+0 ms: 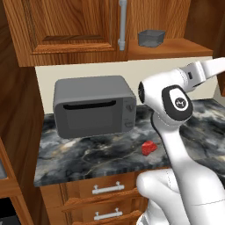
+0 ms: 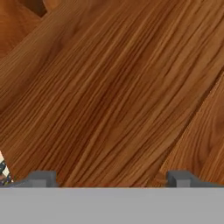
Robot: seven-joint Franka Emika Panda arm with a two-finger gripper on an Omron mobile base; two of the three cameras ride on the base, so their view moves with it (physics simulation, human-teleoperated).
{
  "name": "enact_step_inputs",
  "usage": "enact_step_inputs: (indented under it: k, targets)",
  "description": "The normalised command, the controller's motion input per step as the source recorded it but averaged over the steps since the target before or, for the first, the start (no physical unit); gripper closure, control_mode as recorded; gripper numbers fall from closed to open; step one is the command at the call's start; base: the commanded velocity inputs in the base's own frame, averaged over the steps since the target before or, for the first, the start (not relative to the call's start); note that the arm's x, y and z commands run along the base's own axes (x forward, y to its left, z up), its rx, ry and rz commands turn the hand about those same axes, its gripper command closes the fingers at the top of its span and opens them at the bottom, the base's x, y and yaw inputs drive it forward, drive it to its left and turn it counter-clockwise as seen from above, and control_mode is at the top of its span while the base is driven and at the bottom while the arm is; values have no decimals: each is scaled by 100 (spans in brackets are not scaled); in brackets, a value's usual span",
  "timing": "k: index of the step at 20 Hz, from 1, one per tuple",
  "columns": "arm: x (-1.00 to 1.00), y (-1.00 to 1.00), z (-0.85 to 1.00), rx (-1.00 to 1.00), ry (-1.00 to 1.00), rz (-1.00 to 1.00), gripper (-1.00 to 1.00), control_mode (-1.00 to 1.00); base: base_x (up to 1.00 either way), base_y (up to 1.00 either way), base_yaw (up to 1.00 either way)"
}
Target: Retrieve the tupperware from the cabinet, then place the raw meat into the tupperware to avoid contamination.
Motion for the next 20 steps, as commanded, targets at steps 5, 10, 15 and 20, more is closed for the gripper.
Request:
enact_step_inputs:
  k: [5, 10, 15, 20]
  targets:
    - [50, 0, -6, -3, 3, 0, -100, -100, 0, 0, 0]
    - [44, -27, -1, 0, 0, -5, -100, -100, 0, 0, 0]
    - [28, -49, 0, 0, 0, -12, -100, -100, 0, 0, 0]
    - [28, -50, 0, 0, 0, -14, -100, -100, 0, 0, 0]
